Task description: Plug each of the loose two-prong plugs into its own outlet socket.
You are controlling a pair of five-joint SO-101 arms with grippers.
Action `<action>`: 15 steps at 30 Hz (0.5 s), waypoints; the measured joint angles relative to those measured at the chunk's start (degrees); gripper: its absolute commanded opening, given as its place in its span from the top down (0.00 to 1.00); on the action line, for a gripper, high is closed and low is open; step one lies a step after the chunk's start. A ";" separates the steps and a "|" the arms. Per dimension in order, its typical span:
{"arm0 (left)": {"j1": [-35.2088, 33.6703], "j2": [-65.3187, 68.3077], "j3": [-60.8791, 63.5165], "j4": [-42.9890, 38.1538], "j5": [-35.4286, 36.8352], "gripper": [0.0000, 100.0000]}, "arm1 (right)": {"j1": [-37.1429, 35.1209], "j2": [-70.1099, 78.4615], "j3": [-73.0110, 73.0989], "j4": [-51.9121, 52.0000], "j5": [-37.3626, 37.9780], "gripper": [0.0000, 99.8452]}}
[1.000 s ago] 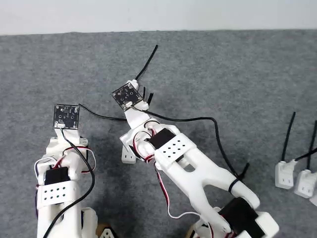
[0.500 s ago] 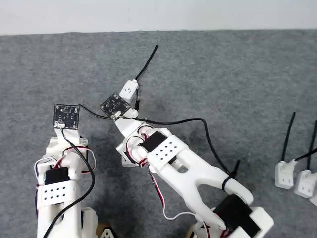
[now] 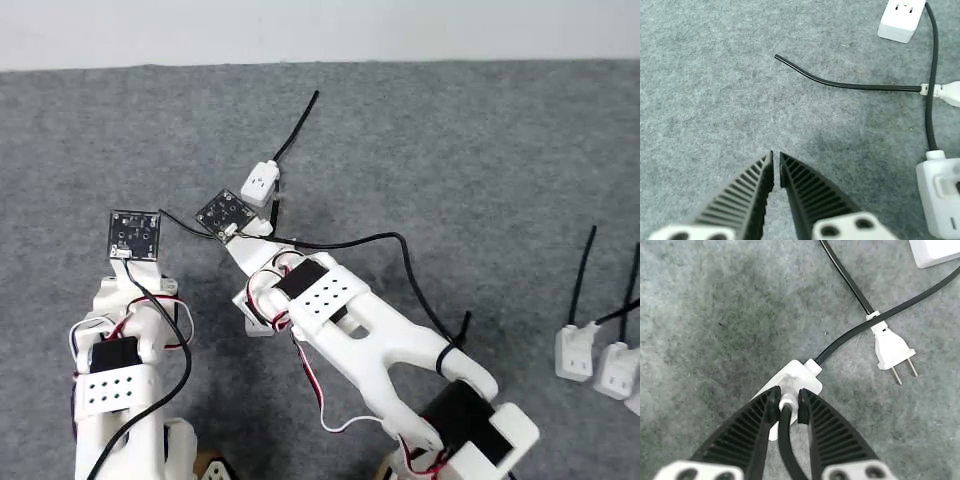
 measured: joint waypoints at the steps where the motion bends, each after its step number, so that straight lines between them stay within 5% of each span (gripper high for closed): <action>1: 0.00 0.00 0.00 0.00 0.00 0.99 | -0.09 0.09 -0.44 0.26 -0.18 0.91; 7: -0.18 0.00 0.00 0.00 0.00 0.99 | -3.52 3.34 -3.60 6.86 -13.10 0.70; 15: -9.58 0.00 -2.46 -3.96 7.65 0.98 | -6.86 4.40 -5.54 8.88 -31.30 0.66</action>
